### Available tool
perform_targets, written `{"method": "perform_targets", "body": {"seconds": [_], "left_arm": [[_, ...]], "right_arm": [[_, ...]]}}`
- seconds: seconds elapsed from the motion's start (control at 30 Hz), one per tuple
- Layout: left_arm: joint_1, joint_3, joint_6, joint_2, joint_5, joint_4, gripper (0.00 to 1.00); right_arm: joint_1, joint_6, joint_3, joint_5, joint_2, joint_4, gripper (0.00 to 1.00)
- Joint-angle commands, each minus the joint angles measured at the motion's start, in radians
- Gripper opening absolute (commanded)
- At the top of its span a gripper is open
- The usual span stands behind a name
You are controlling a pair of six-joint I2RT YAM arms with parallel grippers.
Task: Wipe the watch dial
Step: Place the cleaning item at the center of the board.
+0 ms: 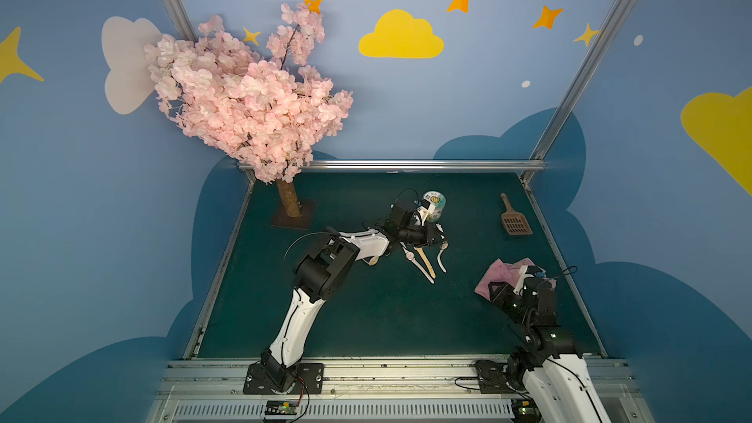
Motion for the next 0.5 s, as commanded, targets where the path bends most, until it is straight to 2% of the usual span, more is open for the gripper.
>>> {"method": "perform_targets", "body": {"seconds": [0.0, 0.47], "left_arm": [[0.021, 0.044, 0.032, 0.026, 0.019, -0.041, 0.05], [0.071, 0.184, 0.101, 0.122, 0.029, -0.191, 0.06]], "right_arm": [[-0.003, 0.014, -0.013, 0.003, -0.04, -0.062, 0.32], [-0.003, 0.021, -0.009, 0.004, -0.131, -0.15, 0.33]]}}
